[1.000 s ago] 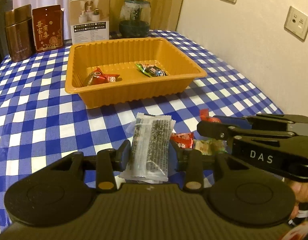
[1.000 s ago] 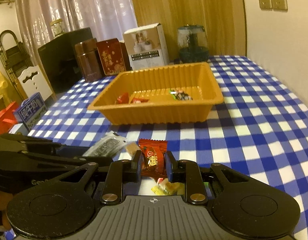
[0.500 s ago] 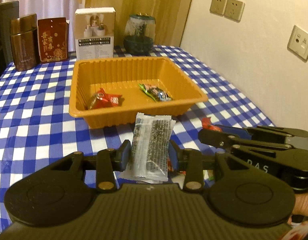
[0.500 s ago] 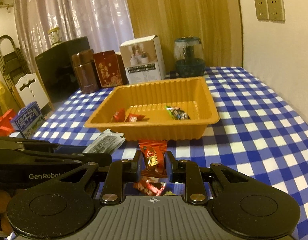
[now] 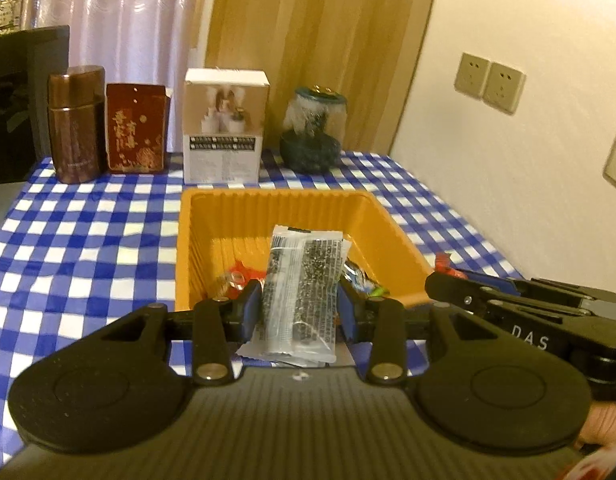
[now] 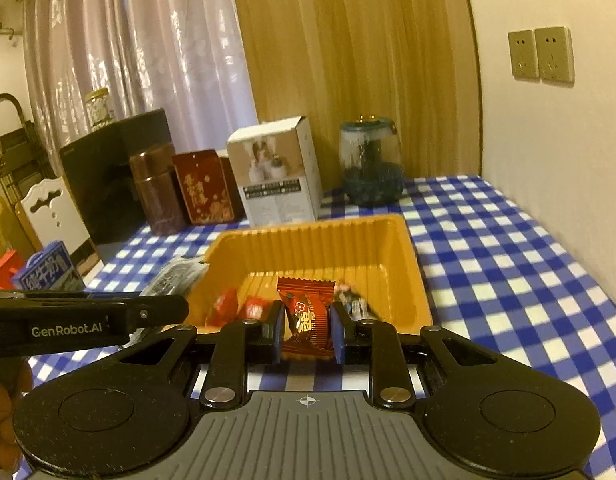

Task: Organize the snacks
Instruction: 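Carry both packets over the orange tray and open both tools to drop them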

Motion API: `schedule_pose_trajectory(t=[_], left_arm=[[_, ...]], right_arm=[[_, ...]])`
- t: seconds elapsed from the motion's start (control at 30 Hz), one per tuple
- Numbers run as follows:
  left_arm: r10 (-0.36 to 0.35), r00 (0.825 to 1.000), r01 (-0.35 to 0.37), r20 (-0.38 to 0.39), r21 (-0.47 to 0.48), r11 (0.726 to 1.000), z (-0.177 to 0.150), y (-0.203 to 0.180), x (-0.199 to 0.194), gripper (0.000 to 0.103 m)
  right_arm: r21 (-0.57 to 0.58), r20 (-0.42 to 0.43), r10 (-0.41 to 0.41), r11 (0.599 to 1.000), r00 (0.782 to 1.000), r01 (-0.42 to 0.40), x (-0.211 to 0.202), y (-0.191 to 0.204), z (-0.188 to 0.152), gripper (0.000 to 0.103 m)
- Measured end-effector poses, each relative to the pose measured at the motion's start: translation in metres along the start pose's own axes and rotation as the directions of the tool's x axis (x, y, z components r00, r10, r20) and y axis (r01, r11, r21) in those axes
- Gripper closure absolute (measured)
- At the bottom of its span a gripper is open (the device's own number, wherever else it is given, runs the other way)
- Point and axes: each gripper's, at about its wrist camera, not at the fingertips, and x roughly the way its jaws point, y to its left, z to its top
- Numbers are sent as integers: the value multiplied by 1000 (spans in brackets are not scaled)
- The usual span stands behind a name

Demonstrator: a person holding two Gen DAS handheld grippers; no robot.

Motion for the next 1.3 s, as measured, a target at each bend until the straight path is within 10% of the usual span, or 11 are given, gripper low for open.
schedule_pose_trajectory(t=[1.3], left_arm=[[-4,1000,2,-24,-97,995,32,29,107,65]], right_arm=[[142,-71,-78,986,994,88,109,-38,30,79]])
